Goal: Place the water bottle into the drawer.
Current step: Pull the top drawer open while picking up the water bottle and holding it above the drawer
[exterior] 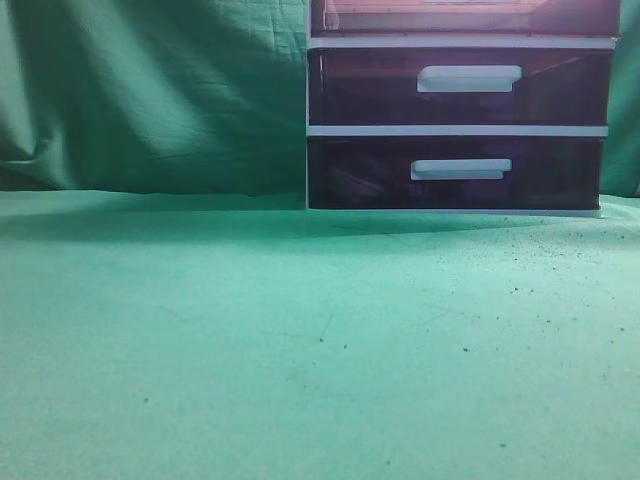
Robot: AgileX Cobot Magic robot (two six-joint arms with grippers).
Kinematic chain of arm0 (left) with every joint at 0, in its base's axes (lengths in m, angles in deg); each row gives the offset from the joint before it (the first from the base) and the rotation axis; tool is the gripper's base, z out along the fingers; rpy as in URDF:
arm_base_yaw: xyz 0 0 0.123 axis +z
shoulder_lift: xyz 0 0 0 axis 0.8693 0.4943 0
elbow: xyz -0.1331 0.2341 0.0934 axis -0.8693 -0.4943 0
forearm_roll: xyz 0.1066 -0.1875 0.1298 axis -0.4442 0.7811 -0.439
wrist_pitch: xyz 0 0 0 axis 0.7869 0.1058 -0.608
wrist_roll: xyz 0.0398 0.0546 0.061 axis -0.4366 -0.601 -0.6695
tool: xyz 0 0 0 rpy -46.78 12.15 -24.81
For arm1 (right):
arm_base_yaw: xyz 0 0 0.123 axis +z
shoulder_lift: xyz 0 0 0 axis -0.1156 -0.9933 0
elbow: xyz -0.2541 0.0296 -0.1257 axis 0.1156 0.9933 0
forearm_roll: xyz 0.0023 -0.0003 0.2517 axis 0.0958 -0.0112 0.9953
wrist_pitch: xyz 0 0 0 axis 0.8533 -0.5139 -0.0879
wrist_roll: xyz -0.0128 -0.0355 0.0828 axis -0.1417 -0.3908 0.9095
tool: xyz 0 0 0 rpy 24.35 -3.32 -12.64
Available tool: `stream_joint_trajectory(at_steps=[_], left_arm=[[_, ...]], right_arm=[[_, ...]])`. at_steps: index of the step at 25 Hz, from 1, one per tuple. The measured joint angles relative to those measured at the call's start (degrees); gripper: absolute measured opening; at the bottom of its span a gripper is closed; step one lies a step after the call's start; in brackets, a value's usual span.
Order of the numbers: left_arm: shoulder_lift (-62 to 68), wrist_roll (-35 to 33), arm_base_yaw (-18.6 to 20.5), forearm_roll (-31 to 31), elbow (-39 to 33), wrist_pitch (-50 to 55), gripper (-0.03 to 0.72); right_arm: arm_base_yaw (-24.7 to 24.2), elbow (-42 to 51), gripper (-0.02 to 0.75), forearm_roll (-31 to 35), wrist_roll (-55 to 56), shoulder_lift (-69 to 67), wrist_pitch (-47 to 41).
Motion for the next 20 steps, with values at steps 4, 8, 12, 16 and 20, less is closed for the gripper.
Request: stream_joint_trajectory(at_steps=[4,8,12,16,20], left_arm=[[0.0,0.0,0.0,0.0,0.0,0.0,0.0],[0.0,0.0,0.0,0.0,0.0,0.0,0.0],[0.0,0.0,0.0,0.0,0.0,0.0,0.0],[0.0,0.0,0.0,0.0,0.0,0.0,0.0],[0.0,0.0,0.0,-0.3,0.0,-0.1,0.0]], right_arm=[[0.0,0.0,0.0,0.0,0.0,0.0,0.0],[0.0,0.0,0.0,0.0,0.0,0.0,0.0],[0.0,0.0,0.0,0.0,0.0,0.0,0.0],[0.0,0.0,0.0,0.0,0.0,0.0,0.0],[0.0,0.0,0.0,0.0,0.0,0.0,0.0]])
